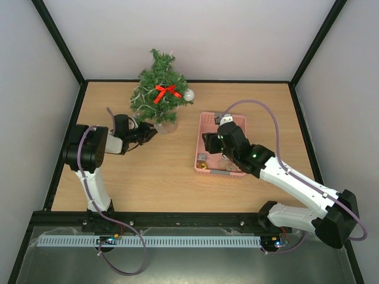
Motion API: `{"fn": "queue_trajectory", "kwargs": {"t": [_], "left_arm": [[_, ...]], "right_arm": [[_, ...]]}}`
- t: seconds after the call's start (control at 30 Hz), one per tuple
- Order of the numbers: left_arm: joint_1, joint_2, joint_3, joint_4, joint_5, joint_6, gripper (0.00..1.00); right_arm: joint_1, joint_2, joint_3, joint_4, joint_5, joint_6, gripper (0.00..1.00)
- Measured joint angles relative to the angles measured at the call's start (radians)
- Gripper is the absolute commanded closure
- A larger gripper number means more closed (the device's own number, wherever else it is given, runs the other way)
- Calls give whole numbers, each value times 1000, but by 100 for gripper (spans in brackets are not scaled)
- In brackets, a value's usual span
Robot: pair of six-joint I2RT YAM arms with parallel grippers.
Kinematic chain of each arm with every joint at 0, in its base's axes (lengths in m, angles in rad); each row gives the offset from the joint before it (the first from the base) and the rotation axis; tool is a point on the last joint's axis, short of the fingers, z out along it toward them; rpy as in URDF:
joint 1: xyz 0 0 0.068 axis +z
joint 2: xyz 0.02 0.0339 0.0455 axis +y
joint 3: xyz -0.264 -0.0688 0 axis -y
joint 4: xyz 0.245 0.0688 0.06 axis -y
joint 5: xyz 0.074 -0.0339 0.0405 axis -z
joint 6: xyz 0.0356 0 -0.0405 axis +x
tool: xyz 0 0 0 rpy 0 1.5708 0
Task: Decorate the small christmas tree
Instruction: Adjust the Christmas tree at the center of the board, then pick up the decoration item from the storage box.
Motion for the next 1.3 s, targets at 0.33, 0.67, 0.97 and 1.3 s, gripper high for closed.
{"fn": "queue_trajectory", "kwargs": {"t": [0.33,0.67,0.97,1.3], "left_arm": [[-10,-91,-91,-23,-48,6,70],[78,-406,-135,-275,-227,134,39],[142,-682,-126,-527,-318,269,13],[143,-874,-63,-756,-275,478,0]], "right_arm": [[0,-8,-18,-6,5,33,43],[-21,160,-11,-47,13,54,41],[-52,324,-7,-41,-111,68,38],[-58,435,-7,-20,-154,72,41]]}}
